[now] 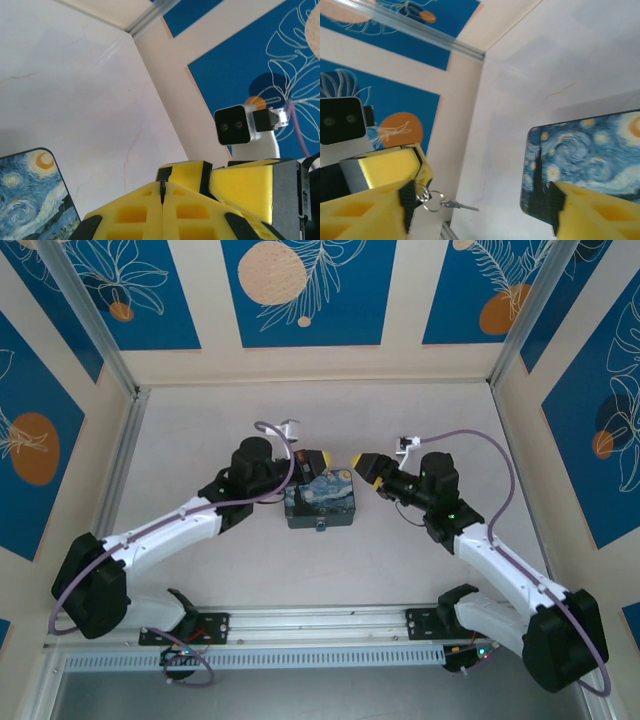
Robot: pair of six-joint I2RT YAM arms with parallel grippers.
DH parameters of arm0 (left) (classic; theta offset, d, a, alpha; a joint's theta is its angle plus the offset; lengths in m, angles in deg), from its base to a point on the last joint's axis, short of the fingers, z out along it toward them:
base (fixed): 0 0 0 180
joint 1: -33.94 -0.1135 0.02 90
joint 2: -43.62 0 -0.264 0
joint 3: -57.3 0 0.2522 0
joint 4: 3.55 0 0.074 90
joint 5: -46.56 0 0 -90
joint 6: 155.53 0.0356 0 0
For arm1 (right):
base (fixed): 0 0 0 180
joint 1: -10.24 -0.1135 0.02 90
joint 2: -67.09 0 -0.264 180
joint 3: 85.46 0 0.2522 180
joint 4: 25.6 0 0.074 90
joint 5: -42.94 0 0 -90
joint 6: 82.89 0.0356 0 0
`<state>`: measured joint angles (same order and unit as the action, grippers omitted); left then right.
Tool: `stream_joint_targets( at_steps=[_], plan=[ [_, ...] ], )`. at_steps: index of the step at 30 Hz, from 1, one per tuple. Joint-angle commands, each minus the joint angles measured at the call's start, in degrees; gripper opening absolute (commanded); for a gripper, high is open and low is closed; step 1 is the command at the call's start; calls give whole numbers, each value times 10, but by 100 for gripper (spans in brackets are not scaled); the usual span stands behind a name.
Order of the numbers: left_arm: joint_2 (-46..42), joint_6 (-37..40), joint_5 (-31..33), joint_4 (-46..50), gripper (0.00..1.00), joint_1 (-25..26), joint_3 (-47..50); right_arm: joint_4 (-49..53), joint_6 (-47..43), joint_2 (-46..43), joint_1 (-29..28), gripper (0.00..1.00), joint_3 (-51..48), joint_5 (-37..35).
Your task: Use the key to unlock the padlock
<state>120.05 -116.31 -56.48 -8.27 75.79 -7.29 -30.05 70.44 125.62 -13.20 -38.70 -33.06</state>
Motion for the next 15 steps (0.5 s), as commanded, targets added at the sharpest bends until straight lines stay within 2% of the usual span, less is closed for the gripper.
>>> stream_joint_targets(
  at_steps=[1, 4, 8, 15],
  plan=[
    [-9, -38, 40, -121, 0, -4, 33, -191, 84, 31, 0, 59, -11, 52],
    [-2, -75, 55, -169, 0, -4, 56, -234, 96, 56, -7, 55, -9, 45],
    [4, -114, 79, -219, 0, -4, 80, -268, 107, 91, -26, 54, 4, 36],
    [10, -142, 105, -258, 0, -3, 92, -328, 125, 152, -63, 45, 22, 24]
  ],
)
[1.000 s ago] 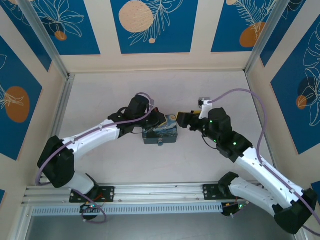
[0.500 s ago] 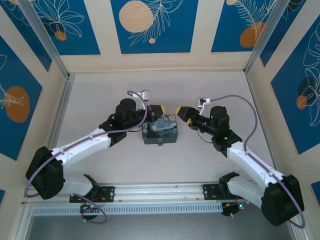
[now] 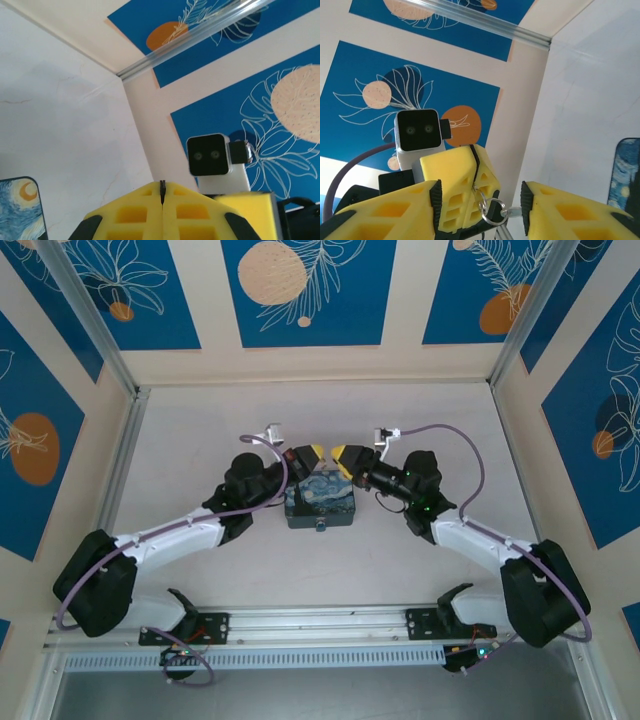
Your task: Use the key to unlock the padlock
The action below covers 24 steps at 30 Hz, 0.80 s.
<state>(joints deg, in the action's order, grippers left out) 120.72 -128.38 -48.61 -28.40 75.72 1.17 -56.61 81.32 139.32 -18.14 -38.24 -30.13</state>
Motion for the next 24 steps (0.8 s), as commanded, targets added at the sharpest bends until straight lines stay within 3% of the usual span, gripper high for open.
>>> stream_joint_targets(
  at_steps=[1, 17, 24],
  plan=[
    [5, -26, 30, -61, 0, -3, 9, -72, 21, 22, -17, 44, 18, -7],
    [25, -55, 46, -99, 0, -3, 18, -122, 38, 56, -42, 34, 17, -27],
    [33, -68, 52, -113, 0, -2, 16, -123, 54, 95, -33, 23, 59, -1]
  ],
)
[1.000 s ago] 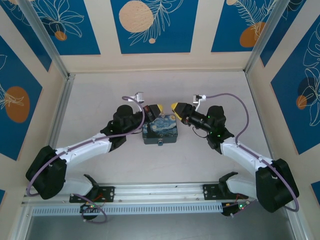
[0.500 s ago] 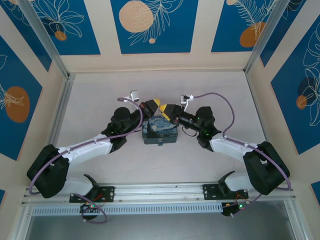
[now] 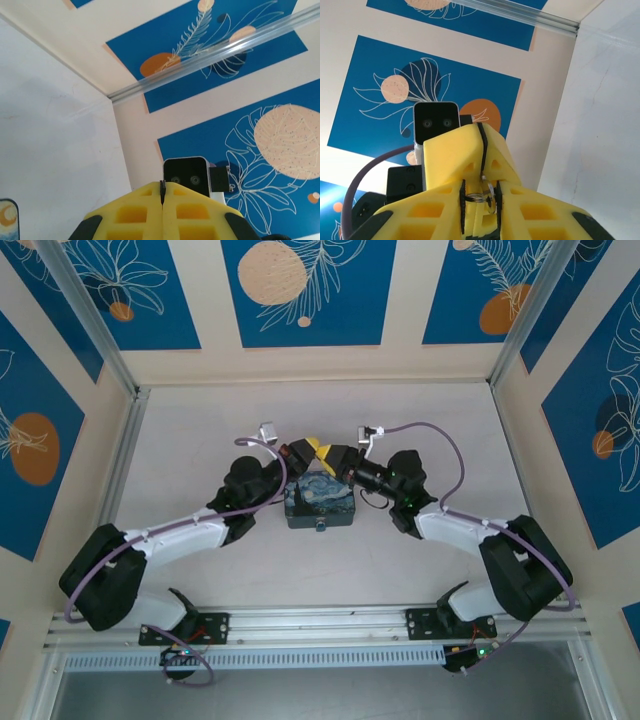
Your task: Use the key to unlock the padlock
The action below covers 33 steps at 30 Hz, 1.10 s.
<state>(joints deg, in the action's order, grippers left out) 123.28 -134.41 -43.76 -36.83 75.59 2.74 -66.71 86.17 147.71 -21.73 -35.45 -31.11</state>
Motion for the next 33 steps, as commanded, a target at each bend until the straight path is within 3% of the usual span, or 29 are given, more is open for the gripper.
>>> stream_joint_targets(
  at_steps=[1, 5, 7, 21, 33],
  plan=[
    [8, -10, 3, -30, 0, -1, -1, -19, 7, 13, 5, 26, 35, 11],
    [-7, -3, 6, -19, 0, -1, 6, -10, -2, -4, 14, 55, 10, 12],
    [-17, -4, 12, -16, 0, -1, 15, -10, 0, -17, 23, 59, -11, 4],
    [-53, 12, 2, 32, 0, -3, 6, 16, -16, -1, 21, 57, 32, 23],
    [-76, 14, 8, 47, 0, -3, 15, -30, 0, 30, -1, 49, 31, 14]
  ],
)
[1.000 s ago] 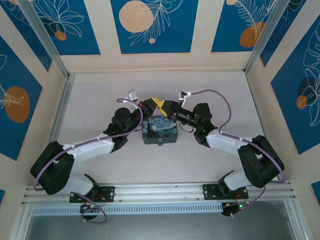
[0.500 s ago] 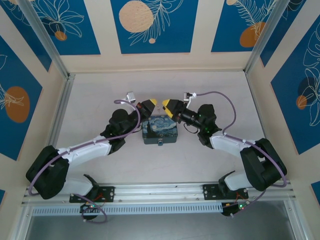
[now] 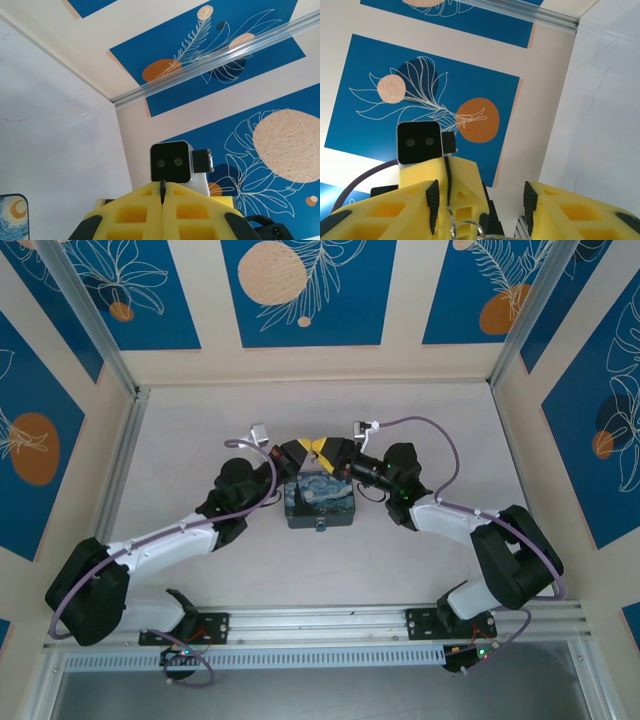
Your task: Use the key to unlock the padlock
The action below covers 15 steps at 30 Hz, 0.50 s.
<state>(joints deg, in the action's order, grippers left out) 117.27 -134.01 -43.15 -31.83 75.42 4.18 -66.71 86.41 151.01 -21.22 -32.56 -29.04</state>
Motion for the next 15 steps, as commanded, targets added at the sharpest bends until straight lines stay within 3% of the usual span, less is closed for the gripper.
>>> stream_joint_targets(
  at_steps=[1, 15],
  plan=[
    [-17, 11, 2, -5, 0, -2, 2, -31, -3, -2, -7, 48, 2, -6],
    [-14, 7, 4, -6, 0, -2, 2, -38, 7, 0, -20, 36, 12, -8]
  ],
)
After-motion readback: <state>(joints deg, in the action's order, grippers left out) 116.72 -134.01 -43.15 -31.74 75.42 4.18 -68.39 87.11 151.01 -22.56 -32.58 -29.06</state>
